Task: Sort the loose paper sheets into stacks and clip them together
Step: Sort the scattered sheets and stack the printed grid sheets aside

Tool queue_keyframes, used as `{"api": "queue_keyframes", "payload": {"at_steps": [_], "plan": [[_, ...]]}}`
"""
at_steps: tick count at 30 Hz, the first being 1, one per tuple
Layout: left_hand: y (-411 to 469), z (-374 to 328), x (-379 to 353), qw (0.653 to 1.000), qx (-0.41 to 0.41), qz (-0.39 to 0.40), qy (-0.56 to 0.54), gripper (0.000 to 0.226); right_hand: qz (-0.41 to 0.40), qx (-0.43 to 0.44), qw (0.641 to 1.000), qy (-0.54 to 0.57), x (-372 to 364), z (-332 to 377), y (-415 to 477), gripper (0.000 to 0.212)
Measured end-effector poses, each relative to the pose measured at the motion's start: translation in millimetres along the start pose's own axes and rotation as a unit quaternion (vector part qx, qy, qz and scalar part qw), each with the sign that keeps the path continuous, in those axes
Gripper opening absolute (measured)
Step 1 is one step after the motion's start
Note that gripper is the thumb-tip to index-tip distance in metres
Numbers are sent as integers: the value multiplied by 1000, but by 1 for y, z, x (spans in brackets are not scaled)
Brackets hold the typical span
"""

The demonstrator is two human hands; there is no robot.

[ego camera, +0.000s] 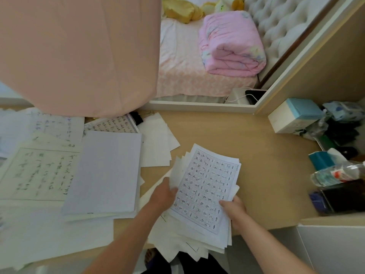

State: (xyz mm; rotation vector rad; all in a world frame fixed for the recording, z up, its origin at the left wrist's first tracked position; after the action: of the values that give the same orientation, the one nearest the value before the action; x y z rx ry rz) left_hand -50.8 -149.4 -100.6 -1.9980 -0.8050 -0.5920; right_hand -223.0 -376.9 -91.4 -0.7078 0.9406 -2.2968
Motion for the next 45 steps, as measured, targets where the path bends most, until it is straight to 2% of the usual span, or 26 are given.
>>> {"api": "queue_keyframes", "payload": {"at_steps": [1,4,6,8,12,17,21,24,26,29,30,32,34,36,37,39,41,45], "plan": [[-3,0,2,1000,-4,-16,15,39,-7,9,1000,-17,-7,-2,-2,20],[-13,6,28,976,-5,-135,172,46,-72,20,997,-33,-12,-7,-10,19],[-15,18,31,972,16,-134,194,56,-102,12,995,3,-13,-8,-17,17],[-12,25,28,974,18,-116,192,56,-96,1,994,48,-20,-10,-21,14],[-7,31,29,990,57,-80,104,51,-32,6,997,68,-39,-8,-24,17],[-6,34,25,996,82,-5,-21,44,-31,-6,998,49,-30,-12,-20,14],[-1,38,22,992,84,23,-90,40,-5,17,1000,-12,-28,-7,-22,24],[1,32,6,981,67,111,-142,37,21,54,994,-92,-34,-4,-24,35],[1,26,3,985,49,128,-102,36,32,81,984,-157,-39,0,-25,38],[0,19,19,998,38,51,6,17,-3,111,969,-223,-40,9,-24,38],[-1,15,23,999,27,31,-9,15,-9,110,971,-213,-39,10,-24,40],[-2,10,22,996,8,25,-87,26,-13,110,980,-166,-36,14,-25,52],[-7,13,27,986,5,25,-166,26,-16,106,991,-83,-29,15,-25,67],[-12,13,35,969,-15,23,-244,25,16,100,995,11,-25,18,-28,80],[-15,12,40,965,-25,22,-262,26,44,101,993,40,-25,23,-29,77],[-22,4,49,962,-44,20,-270,28,107,115,986,50,-32,41,-37,52],[-26,-7,57,957,-58,19,-283,31,122,143,982,28,-34,62,-44,32],[-30,-25,71,954,-46,7,-296,33,102,171,980,20,-30,95,-48,26]]}}
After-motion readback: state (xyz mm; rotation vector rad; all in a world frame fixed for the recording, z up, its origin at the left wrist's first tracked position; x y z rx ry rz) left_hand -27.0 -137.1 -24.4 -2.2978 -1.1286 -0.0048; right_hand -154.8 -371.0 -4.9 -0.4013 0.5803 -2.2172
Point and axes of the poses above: each hand's wrist, its own y-axis towards the middle knuckle, its own x-axis out of the back of the hand, z = x × y, the point moved 10 cm from there along y, towards the middle knuckle, and after that the axes turned 14 degrees about y, right-handed, at the moved point
